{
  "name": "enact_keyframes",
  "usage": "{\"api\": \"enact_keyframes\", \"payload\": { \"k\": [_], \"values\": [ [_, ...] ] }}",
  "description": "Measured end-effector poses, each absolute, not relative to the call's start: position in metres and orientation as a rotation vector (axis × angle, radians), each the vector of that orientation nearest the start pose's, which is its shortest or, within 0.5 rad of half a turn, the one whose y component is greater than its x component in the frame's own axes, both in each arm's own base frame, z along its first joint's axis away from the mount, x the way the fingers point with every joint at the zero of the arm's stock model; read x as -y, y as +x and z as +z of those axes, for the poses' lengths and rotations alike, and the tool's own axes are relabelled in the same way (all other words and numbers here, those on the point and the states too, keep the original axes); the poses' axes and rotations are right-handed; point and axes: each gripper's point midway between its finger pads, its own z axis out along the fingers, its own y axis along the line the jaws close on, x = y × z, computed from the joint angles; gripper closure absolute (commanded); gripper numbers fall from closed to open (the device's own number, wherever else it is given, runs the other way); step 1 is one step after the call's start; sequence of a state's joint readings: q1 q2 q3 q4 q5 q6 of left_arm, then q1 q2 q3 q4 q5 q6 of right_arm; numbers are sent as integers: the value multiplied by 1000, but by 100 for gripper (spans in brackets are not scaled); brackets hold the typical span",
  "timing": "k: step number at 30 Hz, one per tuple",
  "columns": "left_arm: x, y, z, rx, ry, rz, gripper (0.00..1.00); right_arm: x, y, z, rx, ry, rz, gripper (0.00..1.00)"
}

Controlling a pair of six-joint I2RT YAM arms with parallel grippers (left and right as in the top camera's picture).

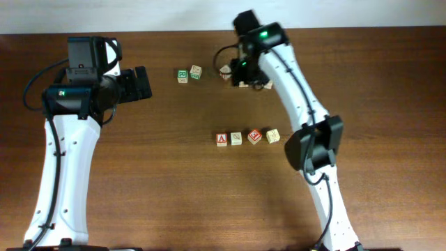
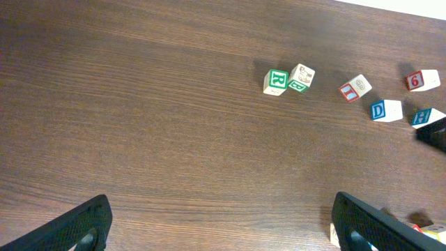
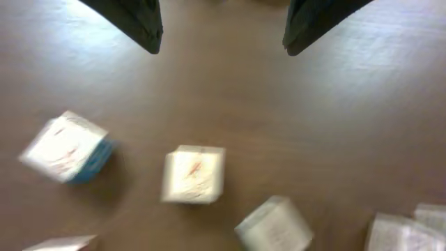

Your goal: Rotate 5 blocks

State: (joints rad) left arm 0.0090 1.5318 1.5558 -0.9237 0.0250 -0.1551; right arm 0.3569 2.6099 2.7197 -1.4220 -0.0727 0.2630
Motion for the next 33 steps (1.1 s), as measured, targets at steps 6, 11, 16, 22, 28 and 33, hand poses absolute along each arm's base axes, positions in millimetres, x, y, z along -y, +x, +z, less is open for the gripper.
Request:
{"api": "enact_keyframes", "payload": {
  "k": [6, 11, 16, 22, 28, 33],
  "values": [
    [1, 406, 251, -2465, -191, -94, 1, -137, 553, 85, -2824, 8, 158, 44],
    [1, 406, 251, -2465, -192, -94, 1, -116, 559, 40, -2857, 231, 147, 44],
    [1, 406, 251, -2465, -192, -94, 1, -121, 549, 20, -2899, 300, 130, 64],
    [1, 406, 251, -2465, -192, -94, 1, -119, 544, 13, -2918, 333, 113, 73],
    [1, 406, 251, -2465, -192, -94, 1, -123, 515, 12, -3045, 291, 141, 75],
    [1, 406, 251, -2465, -192, -94, 1, -138, 487, 13, -3151, 216, 161, 76]
  ]
}}
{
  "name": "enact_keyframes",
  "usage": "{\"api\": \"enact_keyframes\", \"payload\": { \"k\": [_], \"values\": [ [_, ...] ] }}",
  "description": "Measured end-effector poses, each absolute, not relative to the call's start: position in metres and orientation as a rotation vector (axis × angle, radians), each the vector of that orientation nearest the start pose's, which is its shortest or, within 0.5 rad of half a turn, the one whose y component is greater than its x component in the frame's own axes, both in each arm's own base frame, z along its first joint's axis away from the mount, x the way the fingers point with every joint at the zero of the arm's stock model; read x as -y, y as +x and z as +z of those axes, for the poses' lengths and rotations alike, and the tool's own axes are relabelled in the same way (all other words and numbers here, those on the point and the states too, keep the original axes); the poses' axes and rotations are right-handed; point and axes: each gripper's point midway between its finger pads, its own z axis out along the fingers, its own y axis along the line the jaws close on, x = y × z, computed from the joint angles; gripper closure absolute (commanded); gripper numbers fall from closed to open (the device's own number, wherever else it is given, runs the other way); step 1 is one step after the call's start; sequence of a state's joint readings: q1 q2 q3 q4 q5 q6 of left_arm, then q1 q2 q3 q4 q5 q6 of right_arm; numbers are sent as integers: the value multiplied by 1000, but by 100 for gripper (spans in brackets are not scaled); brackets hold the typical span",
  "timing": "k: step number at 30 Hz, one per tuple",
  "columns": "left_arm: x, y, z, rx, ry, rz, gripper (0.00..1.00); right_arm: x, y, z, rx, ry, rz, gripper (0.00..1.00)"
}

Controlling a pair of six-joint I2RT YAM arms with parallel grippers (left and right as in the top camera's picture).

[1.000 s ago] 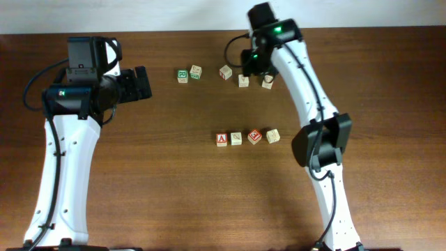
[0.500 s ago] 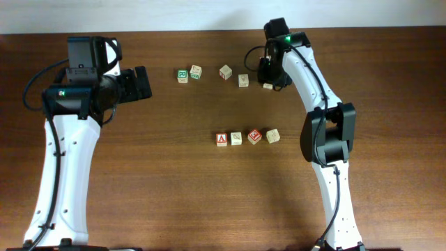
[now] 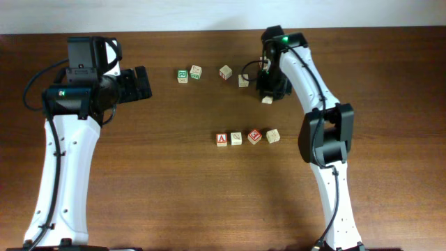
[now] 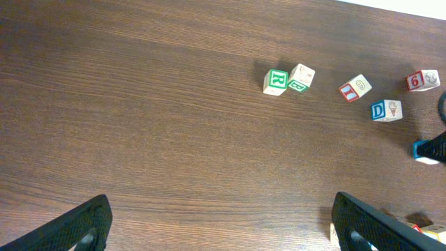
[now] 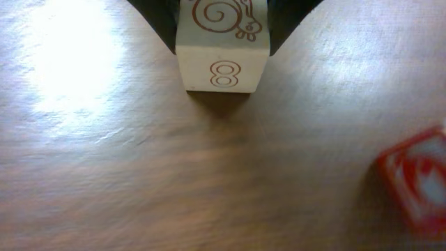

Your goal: Rotate 5 blocks

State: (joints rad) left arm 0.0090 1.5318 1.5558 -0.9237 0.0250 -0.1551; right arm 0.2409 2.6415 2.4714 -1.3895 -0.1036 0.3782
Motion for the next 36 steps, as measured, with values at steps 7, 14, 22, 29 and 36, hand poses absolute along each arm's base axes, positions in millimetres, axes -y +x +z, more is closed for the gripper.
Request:
{"api": "enact_keyframes", "payload": {
  "k": [7, 14, 22, 29, 36],
  "values": [
    [1, 406, 251, -2465, -192, -94, 1, -248, 444, 13, -3169, -148, 217, 71],
    [1, 406, 251, -2465, -192, -94, 1, -329, 392, 14, -3168, -367, 250, 71],
    [1, 406, 251, -2465, -192, -94, 1, -334, 360, 14, -3252, -350, 179, 70],
    [1, 406, 251, -2465, -192, -94, 1, -326, 350, 11, -3306, -326, 133, 61],
    [1, 406, 251, -2465, -192, -94, 1, -333, 361, 33, -3260, -297, 195, 47]
  ]
}}
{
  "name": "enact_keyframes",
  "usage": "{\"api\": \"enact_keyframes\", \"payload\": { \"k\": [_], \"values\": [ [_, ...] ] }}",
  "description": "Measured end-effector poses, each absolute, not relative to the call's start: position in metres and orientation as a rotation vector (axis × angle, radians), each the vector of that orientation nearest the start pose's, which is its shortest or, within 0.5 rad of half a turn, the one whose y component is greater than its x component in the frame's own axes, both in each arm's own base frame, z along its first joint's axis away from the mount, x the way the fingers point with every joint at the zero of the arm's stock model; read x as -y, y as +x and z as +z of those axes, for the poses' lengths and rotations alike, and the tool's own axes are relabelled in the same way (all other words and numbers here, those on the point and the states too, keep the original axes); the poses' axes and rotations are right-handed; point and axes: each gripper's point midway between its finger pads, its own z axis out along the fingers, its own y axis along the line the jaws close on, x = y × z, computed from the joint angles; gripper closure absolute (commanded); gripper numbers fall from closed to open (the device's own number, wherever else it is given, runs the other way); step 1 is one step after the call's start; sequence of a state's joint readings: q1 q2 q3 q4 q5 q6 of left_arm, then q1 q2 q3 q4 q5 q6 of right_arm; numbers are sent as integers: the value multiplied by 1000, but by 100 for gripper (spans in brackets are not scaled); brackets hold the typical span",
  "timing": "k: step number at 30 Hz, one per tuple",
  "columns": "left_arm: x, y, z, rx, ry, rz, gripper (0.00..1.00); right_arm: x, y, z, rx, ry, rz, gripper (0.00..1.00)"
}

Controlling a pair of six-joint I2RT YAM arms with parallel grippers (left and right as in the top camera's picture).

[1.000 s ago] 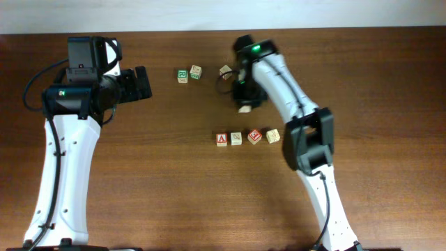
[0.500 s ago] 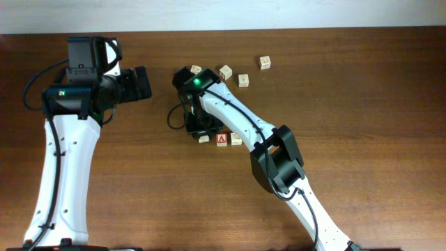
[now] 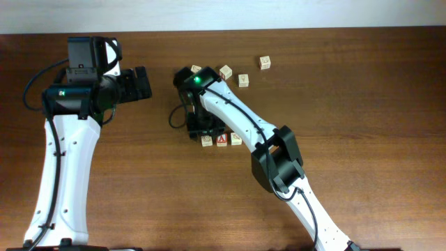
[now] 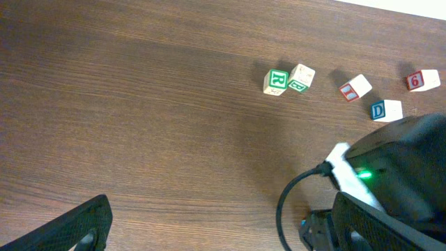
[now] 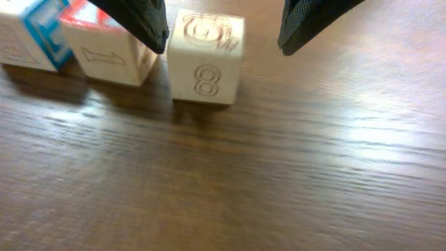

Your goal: Rotate 5 blocks

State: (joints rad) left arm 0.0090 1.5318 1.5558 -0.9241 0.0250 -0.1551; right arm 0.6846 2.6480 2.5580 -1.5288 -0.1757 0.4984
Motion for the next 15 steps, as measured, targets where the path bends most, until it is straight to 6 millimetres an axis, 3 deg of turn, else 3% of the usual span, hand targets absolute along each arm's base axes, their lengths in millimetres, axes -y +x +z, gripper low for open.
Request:
{"api": "enact_keyframes", "payload": {
  "k": [4, 9, 15],
  "values": [
    [1, 406, 251, -2465, -192, -94, 1, -333, 381, 83, -3162, -261, 295, 48],
    [1, 406, 251, -2465, -192, -94, 1, -305, 414, 137, -3037, -155, 414, 48],
    [1, 406, 251, -2465, -192, -94, 1, -241, 452, 193, -2899, 0, 488, 48]
  ]
}}
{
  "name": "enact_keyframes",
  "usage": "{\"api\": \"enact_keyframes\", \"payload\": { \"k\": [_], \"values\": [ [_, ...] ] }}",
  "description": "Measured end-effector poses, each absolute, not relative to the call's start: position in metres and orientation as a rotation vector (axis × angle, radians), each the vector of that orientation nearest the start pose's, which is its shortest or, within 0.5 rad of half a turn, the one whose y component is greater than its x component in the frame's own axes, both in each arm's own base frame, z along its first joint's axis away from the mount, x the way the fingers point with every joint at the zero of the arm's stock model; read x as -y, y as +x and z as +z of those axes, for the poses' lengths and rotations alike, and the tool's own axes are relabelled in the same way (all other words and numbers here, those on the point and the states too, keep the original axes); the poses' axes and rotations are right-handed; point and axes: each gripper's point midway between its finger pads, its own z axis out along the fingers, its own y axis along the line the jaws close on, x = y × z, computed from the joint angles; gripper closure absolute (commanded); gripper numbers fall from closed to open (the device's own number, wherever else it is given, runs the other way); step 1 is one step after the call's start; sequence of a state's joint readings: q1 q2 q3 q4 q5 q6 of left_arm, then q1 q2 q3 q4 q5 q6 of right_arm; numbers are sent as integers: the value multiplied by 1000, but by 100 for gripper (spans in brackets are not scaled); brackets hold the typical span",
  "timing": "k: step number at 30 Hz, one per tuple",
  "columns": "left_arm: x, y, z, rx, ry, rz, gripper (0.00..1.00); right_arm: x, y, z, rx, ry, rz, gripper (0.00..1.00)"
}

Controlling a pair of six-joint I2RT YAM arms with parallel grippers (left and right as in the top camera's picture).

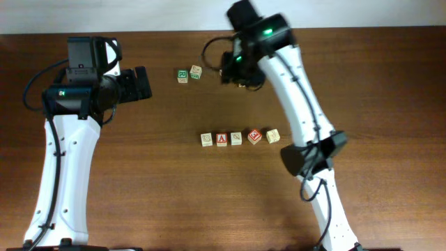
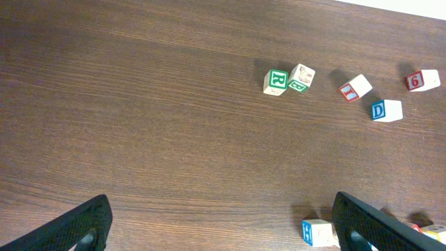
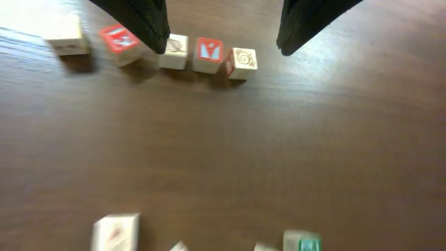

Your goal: Rotate 5 blocks

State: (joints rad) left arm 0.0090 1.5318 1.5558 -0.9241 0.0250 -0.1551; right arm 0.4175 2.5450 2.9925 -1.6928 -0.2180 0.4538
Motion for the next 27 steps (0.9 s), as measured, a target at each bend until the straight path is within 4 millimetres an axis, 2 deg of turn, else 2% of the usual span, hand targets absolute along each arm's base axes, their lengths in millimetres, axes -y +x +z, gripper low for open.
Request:
{"api": "enact_keyframes", "payload": {
  "k": [3, 6, 7, 9, 10, 12, 13, 14, 15, 16, 20, 21, 23, 27],
  "values": [
    [1, 406, 251, -2465, -192, -94, 1, -212, 458, 229, -2815, 13, 520, 46],
    [1, 406, 251, -2465, -191, -94, 1, -179, 450, 286, -2686, -12, 509, 43],
    [1, 406, 251, -2465, -192, -94, 1, -158, 440, 313, -2631, -5, 462, 43],
    [1, 406, 251, -2465, -192, -94, 1, -130, 422, 340, -2588, 28, 390, 43],
    [1, 406, 251, -2464, -192, -94, 1, -108, 403, 349, -2595, 70, 333, 43],
    [1, 406, 251, -2465, -192, -93, 1, -82, 384, 354, -2599, 125, 275, 43],
    [1, 406, 251, -2465, -192, -93, 1, -72, 374, 349, -2630, 147, 248, 43],
    [1, 406, 251, -2466, -192, -94, 1, -63, 361, 328, -2711, 170, 211, 43],
    [1, 406, 251, -2465, -191, -94, 1, -62, 357, 315, -2760, 172, 197, 43],
    [1, 406, 250, -2466, -192, -94, 1, -62, 352, 284, -2865, 176, 171, 43],
    [1, 406, 251, -2466, -192, -94, 1, -66, 347, 228, -3024, 149, 170, 43],
    [1, 406, 251, -2465, -192, -94, 1, -68, 344, 219, -3050, 134, 185, 43],
    [1, 406, 251, -2466, -192, -94, 1, -70, 343, 214, -3062, 120, 205, 43],
    [1, 406, 251, -2465, -192, -94, 1, -73, 345, 213, -3057, 84, 222, 43]
  ]
}}
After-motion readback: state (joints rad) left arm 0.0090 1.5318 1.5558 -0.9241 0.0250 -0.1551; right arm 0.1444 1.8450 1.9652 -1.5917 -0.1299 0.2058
